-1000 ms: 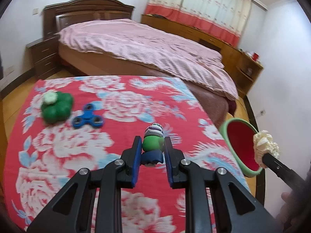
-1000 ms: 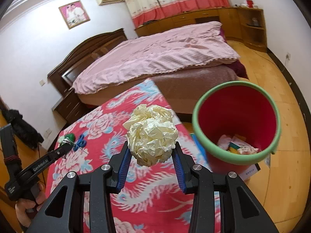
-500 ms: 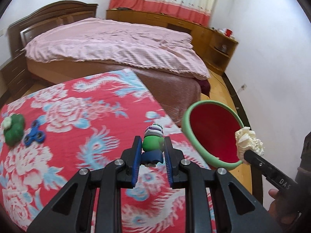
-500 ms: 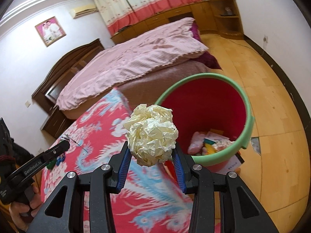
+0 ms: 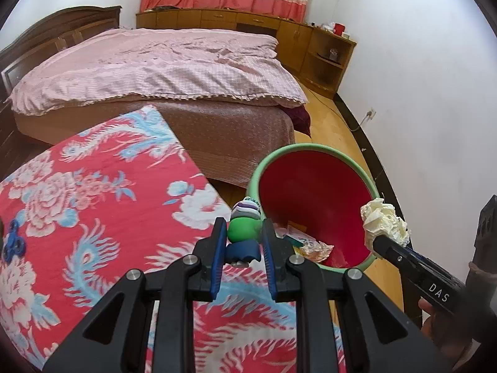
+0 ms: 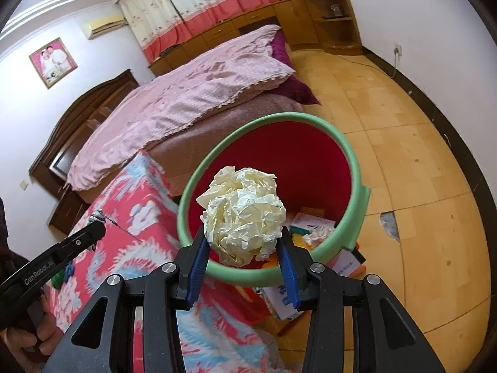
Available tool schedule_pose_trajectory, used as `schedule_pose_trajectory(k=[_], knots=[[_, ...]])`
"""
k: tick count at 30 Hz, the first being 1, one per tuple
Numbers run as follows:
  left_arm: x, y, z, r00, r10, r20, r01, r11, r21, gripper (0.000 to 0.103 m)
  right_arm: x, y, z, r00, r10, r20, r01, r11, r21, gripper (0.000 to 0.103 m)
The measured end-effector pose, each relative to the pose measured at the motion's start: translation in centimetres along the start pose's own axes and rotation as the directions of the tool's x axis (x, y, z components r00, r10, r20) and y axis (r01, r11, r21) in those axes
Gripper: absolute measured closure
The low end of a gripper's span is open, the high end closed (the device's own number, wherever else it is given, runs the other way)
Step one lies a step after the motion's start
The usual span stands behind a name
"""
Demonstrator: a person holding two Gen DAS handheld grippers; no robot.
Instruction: Collect trash
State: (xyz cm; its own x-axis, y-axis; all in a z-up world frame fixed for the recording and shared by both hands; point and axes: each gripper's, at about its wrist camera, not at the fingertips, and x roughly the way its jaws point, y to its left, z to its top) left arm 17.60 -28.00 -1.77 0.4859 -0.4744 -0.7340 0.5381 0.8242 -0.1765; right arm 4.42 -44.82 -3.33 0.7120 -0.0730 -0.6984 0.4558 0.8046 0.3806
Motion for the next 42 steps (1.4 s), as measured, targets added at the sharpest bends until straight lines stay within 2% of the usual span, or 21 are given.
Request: schedule_pose_trajectory(k=[10, 14, 20, 29, 32, 37, 42], knots=[[3.1, -1.9, 0.2, 0.999, -0.026, -0.047, 0.028, 0.999, 0.034, 0.081, 1.3, -1.5, 0.4, 1.000, -0.022, 0.005, 0.022, 0.999, 0.023, 0.057], [3.8, -2.6, 0.4, 0.998, -0.037, -0.051, 0.040, 0.998, 0.047, 0.081, 1.5, -2.2, 0.6, 1.000, -0.027, 0.001, 0.027, 0.999, 0.043, 0.053], [4.9, -3.7, 0.5, 0.996, -0.059, -0.061, 0.063, 0.995, 0.073, 0.081, 0.9, -2.8, 0.9, 0.999, -0.030, 0.025, 0.028, 0.998, 0.061, 0.048], [6.7, -5.0, 0.5, 0.993, -0.080, -0.086, 0.088, 0.992, 0.088, 0.081, 0.0, -3.7, 1.3, 0.998, -0.033, 0.048, 0.029, 0.997, 0.075, 0.048], [6.5, -4.9, 0.5, 0.993, -0.081, -0.082, 0.088, 0.993, 0.079, 0.068, 0.1, -3.8, 1.3, 0.998, -0.037, 0.048, 0.033, 0.996, 0.080, 0.048], [5.4, -4.4, 0.5, 0.995, -0.069, -0.065, 0.074, 0.995, 0.065, 0.067, -0.1, -3.5, 1.3, 0.998, -0.032, 0.048, 0.029, 0.997, 0.074, 0.048], [4.1, -3.7, -0.1, 0.997, -0.058, -0.058, 0.060, 0.997, 0.046, 0.059, -0.4, -2.7, 0.9, 0.998, -0.033, 0.043, 0.031, 0.998, 0.054, 0.046]])
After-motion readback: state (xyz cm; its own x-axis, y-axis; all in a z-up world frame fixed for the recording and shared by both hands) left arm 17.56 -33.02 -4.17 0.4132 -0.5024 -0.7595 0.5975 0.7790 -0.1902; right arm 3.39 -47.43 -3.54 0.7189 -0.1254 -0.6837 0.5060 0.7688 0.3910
